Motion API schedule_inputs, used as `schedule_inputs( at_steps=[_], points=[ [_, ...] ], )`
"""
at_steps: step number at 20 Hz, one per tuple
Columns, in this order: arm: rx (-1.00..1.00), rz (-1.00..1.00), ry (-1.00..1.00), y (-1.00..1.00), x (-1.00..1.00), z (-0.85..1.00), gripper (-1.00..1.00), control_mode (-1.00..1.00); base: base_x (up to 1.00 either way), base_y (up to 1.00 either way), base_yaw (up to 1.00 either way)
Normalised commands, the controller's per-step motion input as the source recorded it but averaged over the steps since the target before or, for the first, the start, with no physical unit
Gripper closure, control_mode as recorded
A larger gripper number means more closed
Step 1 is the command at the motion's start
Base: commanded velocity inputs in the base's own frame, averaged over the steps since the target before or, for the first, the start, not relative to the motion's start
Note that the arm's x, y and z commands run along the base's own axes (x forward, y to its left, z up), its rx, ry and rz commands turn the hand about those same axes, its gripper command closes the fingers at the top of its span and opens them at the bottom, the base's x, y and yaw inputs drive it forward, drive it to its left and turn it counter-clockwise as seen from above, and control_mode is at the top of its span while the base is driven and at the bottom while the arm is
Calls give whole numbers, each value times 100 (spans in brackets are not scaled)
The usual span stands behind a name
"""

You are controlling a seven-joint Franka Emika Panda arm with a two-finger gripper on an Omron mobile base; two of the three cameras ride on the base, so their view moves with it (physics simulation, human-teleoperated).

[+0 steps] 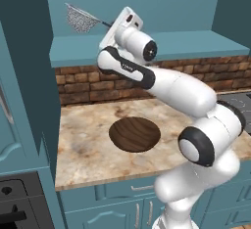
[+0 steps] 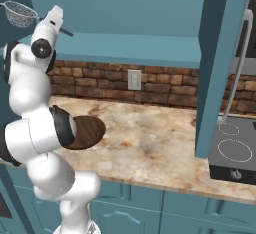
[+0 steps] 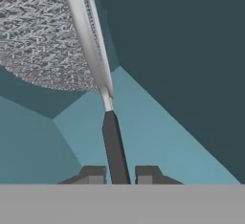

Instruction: Open the cabinet and setup a tea strainer by placing it in the bowl upright.

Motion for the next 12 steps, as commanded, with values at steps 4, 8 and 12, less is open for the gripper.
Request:
schedule_inputs(
  at_steps=[4, 8, 12],
  points=[
    [0, -5, -6, -41, -100, 47, 100, -100, 0, 0, 0],
    [0, -5, 0, -45, -100, 12, 100, -100, 0, 0, 0],
    [-2, -4, 0, -28, -100, 1, 100, -100, 0, 0, 0]
  ],
)
